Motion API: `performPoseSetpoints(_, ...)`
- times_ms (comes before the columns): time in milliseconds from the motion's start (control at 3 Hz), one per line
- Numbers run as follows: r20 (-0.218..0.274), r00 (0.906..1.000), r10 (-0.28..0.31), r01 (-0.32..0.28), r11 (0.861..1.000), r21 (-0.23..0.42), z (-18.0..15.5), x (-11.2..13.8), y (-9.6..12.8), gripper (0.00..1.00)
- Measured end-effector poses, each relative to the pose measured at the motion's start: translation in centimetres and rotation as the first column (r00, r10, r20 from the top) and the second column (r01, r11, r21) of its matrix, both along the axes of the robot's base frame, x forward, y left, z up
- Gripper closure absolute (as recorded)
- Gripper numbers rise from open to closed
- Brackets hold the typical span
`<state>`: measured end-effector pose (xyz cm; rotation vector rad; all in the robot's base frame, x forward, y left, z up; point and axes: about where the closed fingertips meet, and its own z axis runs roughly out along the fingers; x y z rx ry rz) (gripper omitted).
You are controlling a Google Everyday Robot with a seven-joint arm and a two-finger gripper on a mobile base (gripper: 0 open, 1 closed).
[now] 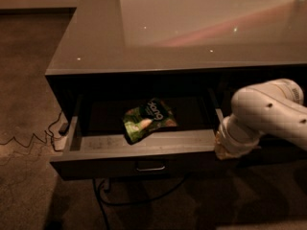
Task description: Open top drawer
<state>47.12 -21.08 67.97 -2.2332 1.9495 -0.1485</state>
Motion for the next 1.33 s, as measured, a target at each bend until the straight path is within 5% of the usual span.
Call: performPoseSetpoints(1333,0.011,0.9999,0.005,-0.005,1.0,0.022,0.12,-0.11,0.07,0.12)
